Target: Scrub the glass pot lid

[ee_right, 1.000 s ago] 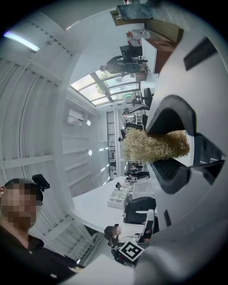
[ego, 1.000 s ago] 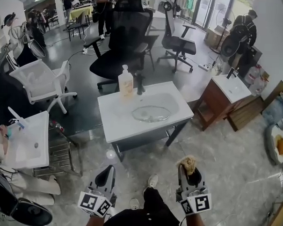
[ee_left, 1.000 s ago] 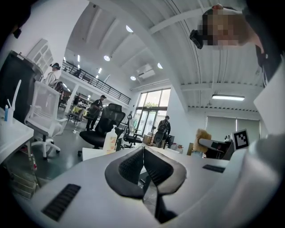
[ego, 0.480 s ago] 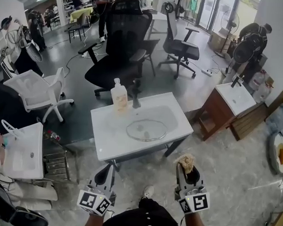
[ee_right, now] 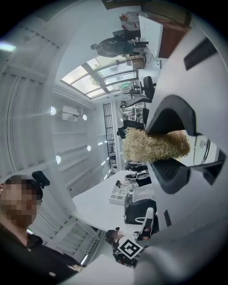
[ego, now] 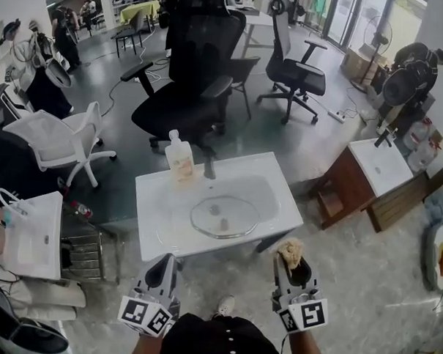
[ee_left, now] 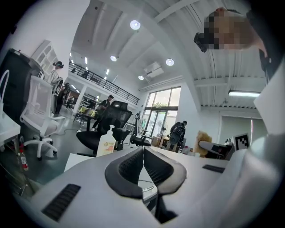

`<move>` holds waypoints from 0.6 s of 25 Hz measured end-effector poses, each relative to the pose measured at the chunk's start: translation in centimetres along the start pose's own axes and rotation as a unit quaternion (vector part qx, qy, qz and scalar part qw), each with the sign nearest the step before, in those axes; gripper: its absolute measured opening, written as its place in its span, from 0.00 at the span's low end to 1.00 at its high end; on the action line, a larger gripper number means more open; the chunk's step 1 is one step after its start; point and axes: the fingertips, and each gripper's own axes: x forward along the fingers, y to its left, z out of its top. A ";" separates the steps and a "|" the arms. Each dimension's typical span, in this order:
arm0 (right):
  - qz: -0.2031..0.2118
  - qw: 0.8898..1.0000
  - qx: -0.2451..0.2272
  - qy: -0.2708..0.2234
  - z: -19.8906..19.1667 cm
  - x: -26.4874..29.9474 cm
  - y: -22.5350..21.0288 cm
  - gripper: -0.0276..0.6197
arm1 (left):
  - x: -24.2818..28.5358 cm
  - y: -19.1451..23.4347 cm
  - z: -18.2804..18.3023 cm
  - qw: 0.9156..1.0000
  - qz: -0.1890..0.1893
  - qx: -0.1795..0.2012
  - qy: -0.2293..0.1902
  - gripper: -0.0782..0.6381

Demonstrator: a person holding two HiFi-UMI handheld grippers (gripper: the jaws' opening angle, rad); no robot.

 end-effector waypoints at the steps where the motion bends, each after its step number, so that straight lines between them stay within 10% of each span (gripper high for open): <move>1: 0.004 1.000 0.003 0.002 -0.3 0.5 -0.5 0.27 | 0.4 -0.2 -0.3 1.000 0.004 -0.001 0.002 0.15; 15: 0.028 0.999 0.008 0.031 -3.7 7.8 -4.2 0.27 | 7.1 2.5 -2.1 0.999 0.028 -0.011 0.031 0.15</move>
